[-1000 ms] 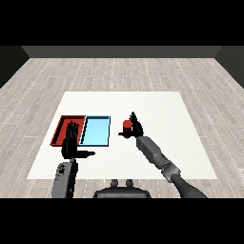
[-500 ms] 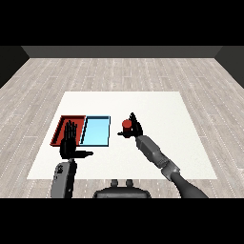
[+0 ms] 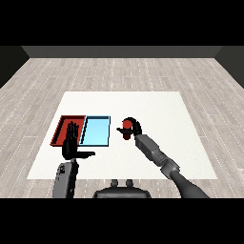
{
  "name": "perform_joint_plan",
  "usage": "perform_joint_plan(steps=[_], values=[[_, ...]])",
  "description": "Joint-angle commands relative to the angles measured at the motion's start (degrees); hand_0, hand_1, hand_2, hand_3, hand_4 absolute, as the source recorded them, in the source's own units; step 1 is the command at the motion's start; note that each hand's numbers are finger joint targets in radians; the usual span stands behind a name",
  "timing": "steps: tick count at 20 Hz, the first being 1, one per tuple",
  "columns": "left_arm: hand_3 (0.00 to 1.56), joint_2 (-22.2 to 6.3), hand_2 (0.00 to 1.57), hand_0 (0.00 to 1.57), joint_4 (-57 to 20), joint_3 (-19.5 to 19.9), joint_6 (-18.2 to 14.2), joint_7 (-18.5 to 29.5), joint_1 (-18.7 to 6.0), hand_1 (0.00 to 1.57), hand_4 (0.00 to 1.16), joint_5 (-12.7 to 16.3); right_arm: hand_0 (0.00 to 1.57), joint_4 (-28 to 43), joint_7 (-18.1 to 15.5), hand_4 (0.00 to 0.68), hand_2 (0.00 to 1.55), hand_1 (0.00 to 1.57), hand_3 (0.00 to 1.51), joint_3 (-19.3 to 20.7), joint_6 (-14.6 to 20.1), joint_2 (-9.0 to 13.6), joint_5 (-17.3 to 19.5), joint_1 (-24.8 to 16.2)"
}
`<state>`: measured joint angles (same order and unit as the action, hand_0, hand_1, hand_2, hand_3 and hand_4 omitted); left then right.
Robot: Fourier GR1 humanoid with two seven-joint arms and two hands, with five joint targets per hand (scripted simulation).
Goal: Pick the red can and put it in the red box
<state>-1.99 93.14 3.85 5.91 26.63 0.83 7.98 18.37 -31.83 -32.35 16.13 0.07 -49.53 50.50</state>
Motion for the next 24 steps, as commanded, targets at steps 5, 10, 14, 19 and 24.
perform_joint_plan(steps=[5,10,14,19,24], values=[[0.0,0.33,0.0,0.0,1.38,-0.99,-0.6,-1.96,0.22,0.0,0.0,-0.49,1.53,2.72,0.88,0.548,1.47,1.53,1.42,-5.82,5.43,-0.06,0.7,-3.42],[0.0,0.41,0.0,0.0,6.16,-1.02,-0.08,-3.0,3.5,0.0,0.0,0.95,1.55,-1.98,-0.84,0.558,1.47,1.55,1.41,-3.31,2.53,-0.06,-0.63,0.15],[0.0,-0.59,0.0,0.0,-1.66,1.18,0.08,-0.56,-3.02,0.0,0.0,0.73,1.53,-0.48,-1.25,0.58,1.47,1.53,1.4,-1.88,5.06,-0.06,0.42,3.2],[0.0,0.22,0.0,0.0,1.53,-0.98,0.91,-0.33,1.67,0.0,0.0,0.17,1.54,5.0,-3.8,0.586,1.47,1.54,1.38,-1.78,7.76,-0.07,2.07,-0.33],[0.0,-1.37,0.0,0.0,5.17,-1.44,-0.17,-6.41,0.03,0.0,0.0,-0.55,1.52,15.89,0.6,0.608,1.46,1.52,1.38,0.24,10.17,5.02,5.56,0.58]])
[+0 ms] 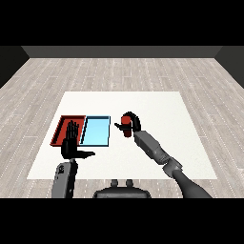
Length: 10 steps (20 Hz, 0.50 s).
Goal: Pick the red can and put it in the red box
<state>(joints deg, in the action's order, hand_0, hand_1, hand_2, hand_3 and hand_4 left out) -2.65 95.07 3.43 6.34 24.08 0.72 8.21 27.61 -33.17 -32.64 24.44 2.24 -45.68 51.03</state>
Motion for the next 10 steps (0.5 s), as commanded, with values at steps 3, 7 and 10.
perform_joint_plan(steps=[3,7,10], values=[[0.0,1.35,0.0,0.0,0.83,-3.31,-2.26,-3.15,-3.43,0.0,0.0,-3.16,1.54,13.08,-1.15,0.617,1.47,1.54,1.4,0.67,2.09,4.12,3.49,-5.38],[0.0,2.29,0.0,0.0,5.22,-7.48,-1.38,-5.62,0.26,0.0,0.0,-3.74,1.51,22.42,0.4,0.643,1.46,1.51,1.4,2.24,2.25,8.74,4.35,-6.25],[0.0,2.61,0.0,0.0,4.83,-9.15,-2.58,-8.19,-1.85,0.0,0.0,-4.44,1.46,31.69,2.65,0.633,1.42,1.46,1.39,1.24,6.33,10.03,7.08,-10.0]])
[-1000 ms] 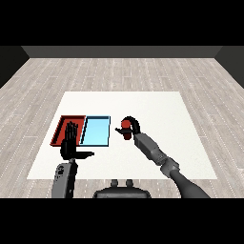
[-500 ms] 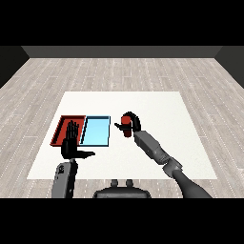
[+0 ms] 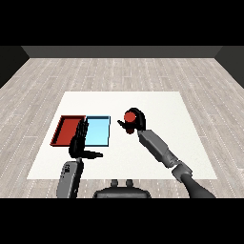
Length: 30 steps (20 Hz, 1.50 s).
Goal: Pick the red can and put it in the red box
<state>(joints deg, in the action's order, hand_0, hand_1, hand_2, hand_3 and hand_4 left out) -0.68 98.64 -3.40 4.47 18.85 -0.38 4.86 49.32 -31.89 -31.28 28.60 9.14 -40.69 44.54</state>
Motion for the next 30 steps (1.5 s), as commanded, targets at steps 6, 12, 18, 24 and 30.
perform_joint_plan(steps=[6,12,18,24,30], values=[[0.0,0.67,0.0,0.0,4.36,-9.39,-6.12,-8.09,-0.76,0.0,0.0,-3.29,1.46,20.64,7.74,0.633,1.42,1.46,1.39,-0.26,7.05,2.42,7.48,-7.55],[0.0,0.68,0.0,0.0,-7.91,-12.58,-11.07,-4.76,-8.49,0.0,0.0,-4.81,1.43,32.24,9.88,0.629,1.41,1.43,1.39,1.02,6.08,6.63,11.72,-14.21],[0.0,0.68,0.0,0.0,-10.89,-13.76,-12.45,-6.52,-10.06,0.0,0.0,-4.13,1.45,36.14,10.3,0.611,1.43,1.45,1.4,-1.11,7.81,0.74,18.96,-19.03],[0.0,0.68,0.0,0.0,-15.52,-15.88,-14.44,-8.89,-13.99,0.0,0.0,-1.33,1.44,39.01,11.11,0.634,1.44,1.44,1.4,2.97,3.6,-0.41,22.33,-20.77],[0.0,0.68,0.0,0.0,-19.52,-17.74,-15.17,-4.24,-12.46,0.0,0.0,0.25,1.47,35.7,13.82,0.652,1.44,1.47,1.39,5.06,0.89,-5.81,27.22,-17.62]])
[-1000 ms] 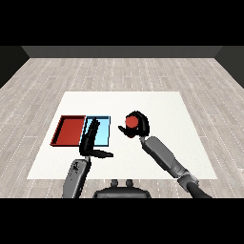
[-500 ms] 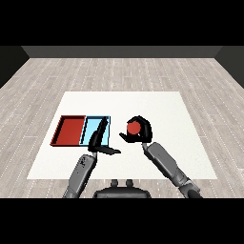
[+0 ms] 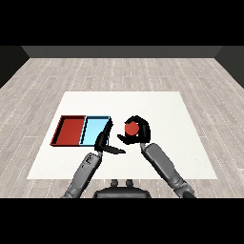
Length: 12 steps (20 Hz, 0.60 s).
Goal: Pick the red can and put it in the red box
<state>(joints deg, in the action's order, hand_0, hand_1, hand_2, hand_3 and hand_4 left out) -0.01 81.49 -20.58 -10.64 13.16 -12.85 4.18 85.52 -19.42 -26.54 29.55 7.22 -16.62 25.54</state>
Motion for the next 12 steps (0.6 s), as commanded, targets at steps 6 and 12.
perform_joint_plan(steps=[6,12], values=[[0.0,0.01,0.0,0.0,-2.86,-3.83,-4.57,-2.21,-4.93,0.0,0.0,4.96,1.46,1.51,-2.01,0.663,1.43,1.46,1.39,1.33,-4.42,-5.05,6.66,-5.93],[0.0,0.01,0.0,0.0,-9.55,-7.21,-5.16,4.76,-6.02,0.0,0.0,8.67,1.45,5.5,1.32,0.666,1.44,1.45,1.39,-2.18,-1.78,-7.11,8.77,-7.0]])
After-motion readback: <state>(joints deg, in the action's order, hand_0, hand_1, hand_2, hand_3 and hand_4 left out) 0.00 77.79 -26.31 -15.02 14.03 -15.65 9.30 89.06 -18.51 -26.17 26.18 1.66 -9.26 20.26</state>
